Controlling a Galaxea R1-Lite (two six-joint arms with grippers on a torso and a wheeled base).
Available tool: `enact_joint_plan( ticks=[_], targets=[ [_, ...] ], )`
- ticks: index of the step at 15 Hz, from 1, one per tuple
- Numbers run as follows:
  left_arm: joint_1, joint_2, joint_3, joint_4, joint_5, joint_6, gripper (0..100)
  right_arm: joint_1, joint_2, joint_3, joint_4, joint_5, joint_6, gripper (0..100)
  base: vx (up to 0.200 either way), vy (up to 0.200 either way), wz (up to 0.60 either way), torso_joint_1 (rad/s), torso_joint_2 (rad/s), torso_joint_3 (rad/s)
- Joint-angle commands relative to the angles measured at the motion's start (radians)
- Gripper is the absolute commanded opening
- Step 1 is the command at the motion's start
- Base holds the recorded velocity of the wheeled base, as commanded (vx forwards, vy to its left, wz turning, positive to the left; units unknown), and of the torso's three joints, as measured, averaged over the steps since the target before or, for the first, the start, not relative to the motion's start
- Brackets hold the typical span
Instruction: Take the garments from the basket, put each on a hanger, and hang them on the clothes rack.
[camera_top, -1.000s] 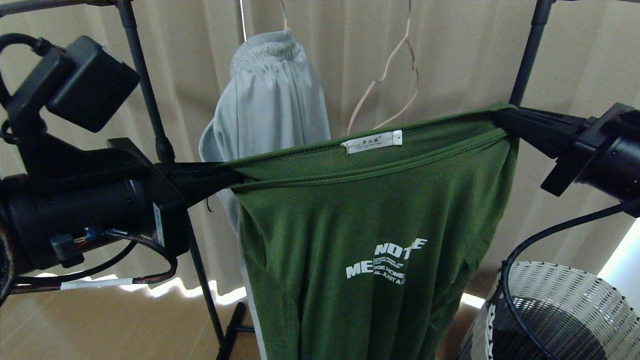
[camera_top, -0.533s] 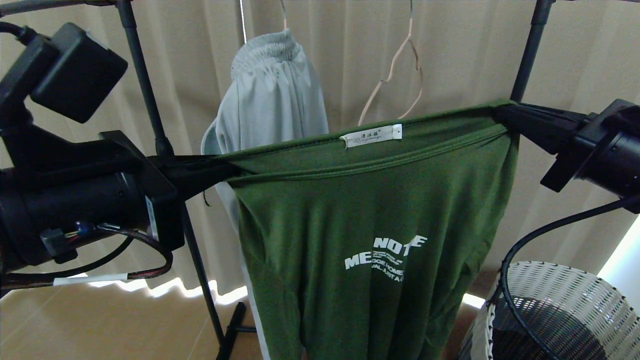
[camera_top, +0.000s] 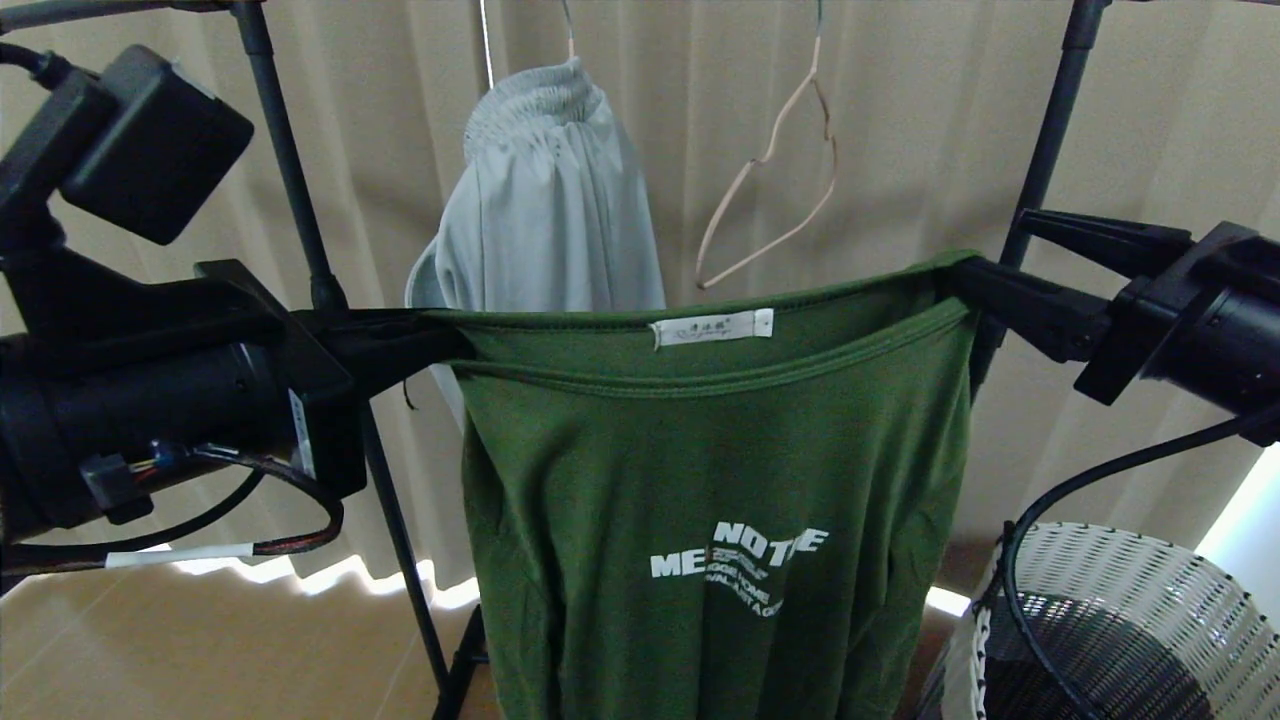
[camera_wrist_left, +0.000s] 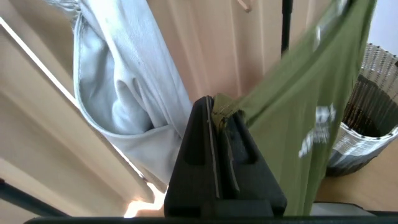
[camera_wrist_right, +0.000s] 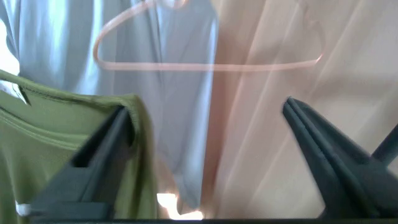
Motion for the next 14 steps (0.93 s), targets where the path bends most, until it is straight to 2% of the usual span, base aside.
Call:
enact_joint_plan(
  ticks=[1,4,7,9,10,14],
  targets=[
    [0.003,0.003,0.015,-0.001,0.001,0.0,0,0.001,-0.008,0.044,-0.004,0.002,0.0,100,0.0,0.0,0.0,0.0,0.0,0.0],
    [0.046,0.008,0.019,-0.002,0.004,0.001,0,0.002,-0.028,0.079,-0.07,0.008,0.005,100,0.0,0.0,0.0,0.0,0.0,0.0],
    [0.112,0.029,0.027,-0.008,0.005,0.055,0,0.002,-0.048,0.153,-0.145,0.016,0.018,100,0.0,0.0,0.0,0.0,0.0,0.0],
    [0.131,0.04,0.053,-0.071,0.005,0.07,0,0.002,-0.065,0.197,-0.194,0.048,0.025,100,0.0,0.0,0.0,0.0,0.0,0.0],
    [0.131,0.048,0.07,-0.116,0.008,0.069,0,0.002,-0.082,0.211,-0.199,0.109,0.026,100,0.0,0.0,0.0,0.0,0.0,0.0],
    [0.131,0.059,0.071,-0.122,0.014,0.069,0,0.002,-0.12,0.257,-0.199,0.197,0.057,100,0.0,0.0,0.0,0.0,0.0,0.0]
  ],
)
